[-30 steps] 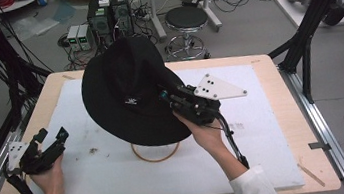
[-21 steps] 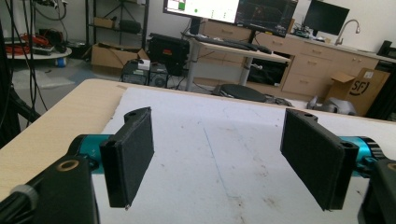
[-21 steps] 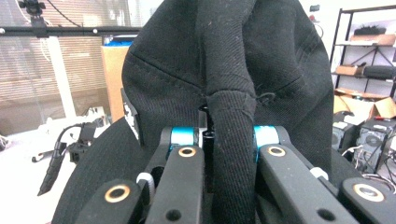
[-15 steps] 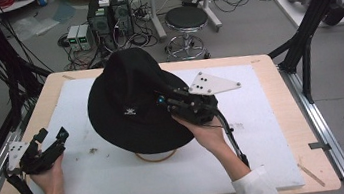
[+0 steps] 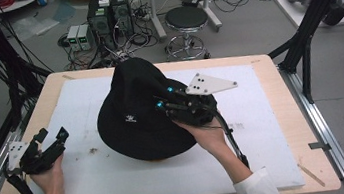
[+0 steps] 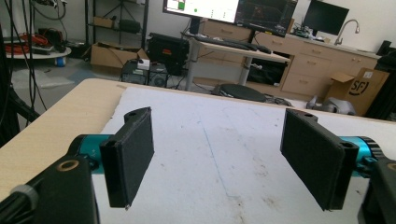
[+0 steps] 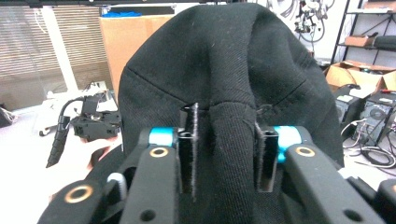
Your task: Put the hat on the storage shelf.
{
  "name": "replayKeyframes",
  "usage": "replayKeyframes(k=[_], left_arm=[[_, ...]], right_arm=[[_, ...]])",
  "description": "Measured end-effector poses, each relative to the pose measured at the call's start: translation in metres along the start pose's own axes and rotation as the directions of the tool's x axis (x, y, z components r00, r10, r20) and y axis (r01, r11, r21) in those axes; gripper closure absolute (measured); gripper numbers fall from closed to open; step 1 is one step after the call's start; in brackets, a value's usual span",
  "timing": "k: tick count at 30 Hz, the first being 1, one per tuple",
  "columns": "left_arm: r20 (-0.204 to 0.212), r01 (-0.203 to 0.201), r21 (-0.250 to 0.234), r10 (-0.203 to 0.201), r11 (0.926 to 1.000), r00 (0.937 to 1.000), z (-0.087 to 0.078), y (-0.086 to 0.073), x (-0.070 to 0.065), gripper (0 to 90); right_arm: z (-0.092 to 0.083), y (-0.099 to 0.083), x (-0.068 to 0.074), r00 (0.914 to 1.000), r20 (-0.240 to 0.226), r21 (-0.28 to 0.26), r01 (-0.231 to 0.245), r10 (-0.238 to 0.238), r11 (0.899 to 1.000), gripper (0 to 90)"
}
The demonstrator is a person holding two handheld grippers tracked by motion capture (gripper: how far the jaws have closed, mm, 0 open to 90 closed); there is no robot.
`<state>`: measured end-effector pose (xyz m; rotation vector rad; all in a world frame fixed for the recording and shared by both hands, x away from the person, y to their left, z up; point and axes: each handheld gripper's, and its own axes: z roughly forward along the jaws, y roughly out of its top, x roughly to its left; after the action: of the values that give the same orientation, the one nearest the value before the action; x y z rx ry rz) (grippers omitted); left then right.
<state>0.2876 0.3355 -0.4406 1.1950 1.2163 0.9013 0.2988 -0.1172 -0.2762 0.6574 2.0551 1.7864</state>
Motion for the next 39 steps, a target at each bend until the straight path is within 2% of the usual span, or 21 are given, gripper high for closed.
replayKeyframes(k=[7,12,17,19,22,26,29,31,33,35,39], left_arm=[[0.000,-0.001,-0.001,0.001,1.0000,1.0000,0.000,0.000,0.000,25.9],[-0.001,0.000,0.000,0.000,1.0000,1.0000,0.000,0.000,0.000,25.9],[-0.001,0.000,0.000,0.000,1.0000,1.0000,0.000,0.000,0.000,25.9],[-0.001,-0.001,0.000,0.001,1.0000,1.0000,0.000,0.000,0.000,25.9],[-0.001,0.000,0.000,0.000,1.0000,1.0000,0.000,0.000,0.000,25.9],[-0.001,-0.001,0.000,0.001,1.0000,1.0000,0.000,0.000,0.000,25.9],[0.000,-0.002,-0.001,0.002,1.0000,1.0000,0.000,0.000,0.000,25.9],[-0.001,-0.001,-0.001,0.001,1.0000,1.0000,0.000,0.000,0.000,25.9],[-0.002,0.000,0.002,0.000,1.0000,1.0000,0.000,0.000,0.000,25.9],[-0.003,-0.001,0.000,0.001,1.0000,1.0000,-0.001,0.000,0.000,25.9],[-0.002,-0.002,0.001,0.002,1.0000,1.0000,-0.001,0.000,0.000,25.9]], right_arm=[[-0.003,0.000,-0.001,0.9999,0.005,-0.008,-0.015,0.015,1.000,51.3],[-0.006,0.001,-0.002,0.9990,0.042,-0.028,-0.014,0.015,1.000,37.3],[-0.014,0.002,-0.006,0.9950,0.068,-0.094,-0.066,0.073,0.993,23.4],[-0.019,0.003,-0.008,0.9922,0.075,-0.108,-0.090,0.099,0.990,21.0],[-0.026,0.003,-0.012,0.9901,0.090,-0.129,-0.095,0.108,0.987,18.4],[-0.041,0.004,-0.016,0.9833,0.129,-0.186,-0.103,0.129,0.977,16.0],[-0.053,0.004,-0.021,0.9750,0.154,-0.212,-0.126,0.160,0.969,15.8],[-0.060,0.003,-0.025,0.9659,0.190,-0.221,-0.132,0.176,0.966,15.8],[-0.066,0.002,-0.027,0.9512,0.248,-0.215,-0.131,0.184,0.968,15.4],[-0.071,0.000,-0.029,0.9425,0.277,-0.215,-0.128,0.186,0.968,13.7],[-0.081,-0.005,-0.034,0.9142,0.344,-0.219,-0.144,0.215,0.965,12.6]])
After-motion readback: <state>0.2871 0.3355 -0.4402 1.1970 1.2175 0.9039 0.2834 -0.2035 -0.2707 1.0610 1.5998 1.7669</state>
